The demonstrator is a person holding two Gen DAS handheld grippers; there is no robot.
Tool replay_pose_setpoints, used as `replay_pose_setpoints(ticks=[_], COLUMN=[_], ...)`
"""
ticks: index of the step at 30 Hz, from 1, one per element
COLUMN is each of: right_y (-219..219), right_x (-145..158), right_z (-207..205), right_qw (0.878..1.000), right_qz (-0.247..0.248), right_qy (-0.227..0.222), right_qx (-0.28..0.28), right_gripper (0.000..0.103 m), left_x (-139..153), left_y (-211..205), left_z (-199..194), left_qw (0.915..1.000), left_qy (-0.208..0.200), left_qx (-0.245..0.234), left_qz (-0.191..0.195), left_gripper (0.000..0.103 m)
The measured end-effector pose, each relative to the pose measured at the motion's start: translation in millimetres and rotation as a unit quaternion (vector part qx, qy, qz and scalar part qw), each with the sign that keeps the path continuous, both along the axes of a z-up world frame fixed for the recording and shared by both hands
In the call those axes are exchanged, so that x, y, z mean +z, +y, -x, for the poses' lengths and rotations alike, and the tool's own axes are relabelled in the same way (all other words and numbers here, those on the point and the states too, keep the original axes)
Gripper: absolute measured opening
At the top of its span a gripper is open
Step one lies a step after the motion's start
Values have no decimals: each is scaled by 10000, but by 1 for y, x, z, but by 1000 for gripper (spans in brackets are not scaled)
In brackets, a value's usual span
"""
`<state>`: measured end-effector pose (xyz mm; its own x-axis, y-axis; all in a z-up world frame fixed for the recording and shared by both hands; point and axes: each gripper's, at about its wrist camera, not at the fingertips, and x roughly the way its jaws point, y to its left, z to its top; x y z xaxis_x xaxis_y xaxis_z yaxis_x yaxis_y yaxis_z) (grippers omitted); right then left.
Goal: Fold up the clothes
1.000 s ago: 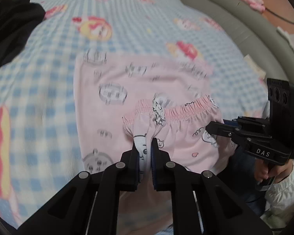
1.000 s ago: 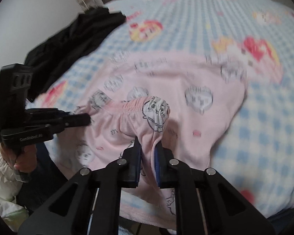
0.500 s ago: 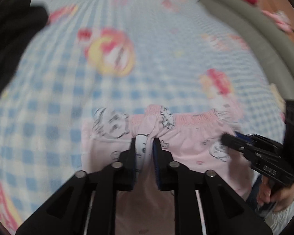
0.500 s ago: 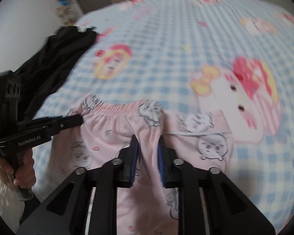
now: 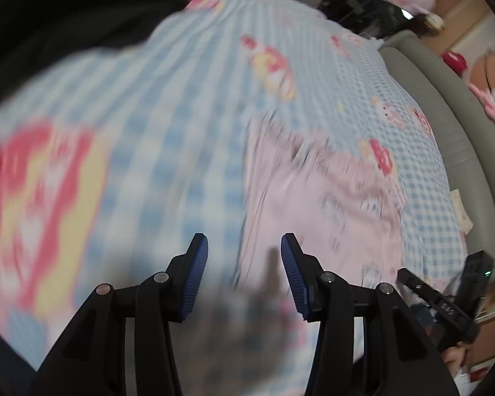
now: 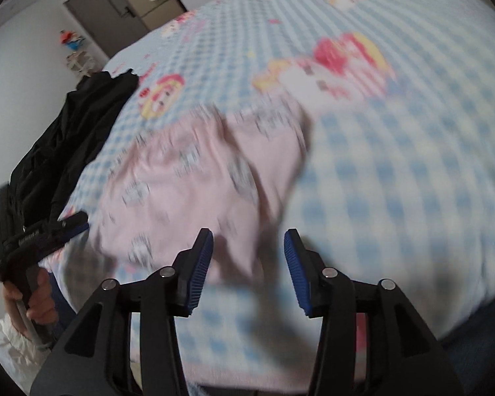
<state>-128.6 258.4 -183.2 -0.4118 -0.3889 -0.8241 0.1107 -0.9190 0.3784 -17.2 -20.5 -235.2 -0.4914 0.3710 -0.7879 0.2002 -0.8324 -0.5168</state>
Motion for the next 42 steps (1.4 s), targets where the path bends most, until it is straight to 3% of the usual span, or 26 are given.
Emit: replay_pose_setpoints(ticks=[2,6,7,8,9,11,15,19,21,24,26,28,30,33,35,37,38,39,42], right_y=[0,-7,-8,-9,-10,-12,-14,1,5,9,11,13,16,17,16,15,12,9,-13], right_x=[-14,-23,-24,-24,-23,-20,0,19,19,8,-5,-8,-10,9,22,34,38,40,43], right_z=[-6,0,1,1,1,-2,-14,-35,-44,-50,-51,-52,-54,-58,-59,-60,-56,-52,-39], right_qw=[9998,9988,9980,9974,9967,9963,9970,9957,9967,9984,9990,9993,9995,9999,9988,9967,9967,9970,9975], right_qz=[80,414,537,623,699,725,556,777,653,473,356,266,183,-95,-261,-426,-384,-309,-293], right_qy=[-204,-179,-196,-192,-180,-118,238,396,352,123,-111,-194,-256,117,395,673,696,689,603], right_qx=[26,210,254,307,361,455,488,316,336,290,230,164,99,-8,-83,-157,-174,-185,208], right_gripper=[48,57,57,47,21,10,5,4,4,4,4,5,5,6,8,14,25,29,29], left_x=[-13,-19,-19,-19,-18,-13,11,33,37,23,0,-18,-10,21,39,53,57,60,60], left_y=[3,5,5,6,10,19,30,27,25,22,20,12,6,15,25,40,47,55,80], left_z=[-5,-2,0,0,4,4,-2,-25,-38,-50,-47,-47,-51,-52,-51,-39,-32,-23,-7], left_qw=[9997,9986,9979,9981,9988,9996,9999,9996,9995,9995,9963,9941,9962,9962,9942,9902,9882,9873,9865], left_qy=[-126,-52,-21,-36,-103,-154,28,171,201,-5,-530,-918,-753,-142,242,428,478,523,587], left_qx=[-81,-44,-39,-16,4,-77,-135,-214,-238,-197,-317,-325,-248,-336,-436,-502,-609,-735,-968], left_qz=[-193,-527,-639,-619,-483,-221,88,54,74,260,592,483,348,794,954,1234,1318,1311,1180], left_gripper=[49,46,38,33,25,15,9,9,9,8,9,9,10,12,21,62,63,62,60])
